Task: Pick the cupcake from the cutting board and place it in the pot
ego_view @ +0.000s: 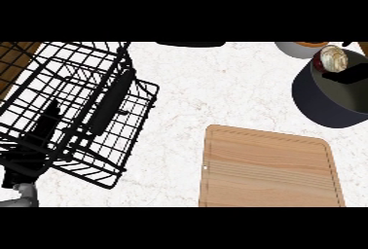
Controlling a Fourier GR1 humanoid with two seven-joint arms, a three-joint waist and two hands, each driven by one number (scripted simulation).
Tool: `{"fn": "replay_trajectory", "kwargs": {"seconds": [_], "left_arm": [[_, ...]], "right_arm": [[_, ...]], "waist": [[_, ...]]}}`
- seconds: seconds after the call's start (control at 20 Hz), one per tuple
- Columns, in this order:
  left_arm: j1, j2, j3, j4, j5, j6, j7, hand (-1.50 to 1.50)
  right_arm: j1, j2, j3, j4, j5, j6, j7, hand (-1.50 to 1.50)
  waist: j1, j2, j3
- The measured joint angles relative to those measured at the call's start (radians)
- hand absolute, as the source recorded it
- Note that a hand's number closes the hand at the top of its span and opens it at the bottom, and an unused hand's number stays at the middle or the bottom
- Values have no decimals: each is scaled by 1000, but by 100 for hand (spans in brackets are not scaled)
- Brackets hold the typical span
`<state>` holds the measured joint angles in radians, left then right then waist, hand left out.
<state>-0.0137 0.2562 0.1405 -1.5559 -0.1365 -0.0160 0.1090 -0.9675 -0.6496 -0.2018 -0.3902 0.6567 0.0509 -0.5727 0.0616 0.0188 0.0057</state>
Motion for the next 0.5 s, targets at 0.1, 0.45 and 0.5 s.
{"fn": "replay_trajectory", "kwargs": {"seconds": [0.1, 0.45, 0.5], "left_arm": [[-2, -1, -1, -1, -3, 1, -1, 0], [7, -1, 3, -14, 0, -8, 13, 0], [9, -1, 5, -14, -1, -7, 17, 0]], "right_arm": [[-26, 8, -12, 48, -7, 10, -18, -150], [-78, 8, -101, 136, -84, 45, -119, -150], [-85, 8, -130, 141, -114, 59, -133, -150]], "waist": [[3, 2, 0], [-2, 3, -1], [-5, 2, -1]]}}
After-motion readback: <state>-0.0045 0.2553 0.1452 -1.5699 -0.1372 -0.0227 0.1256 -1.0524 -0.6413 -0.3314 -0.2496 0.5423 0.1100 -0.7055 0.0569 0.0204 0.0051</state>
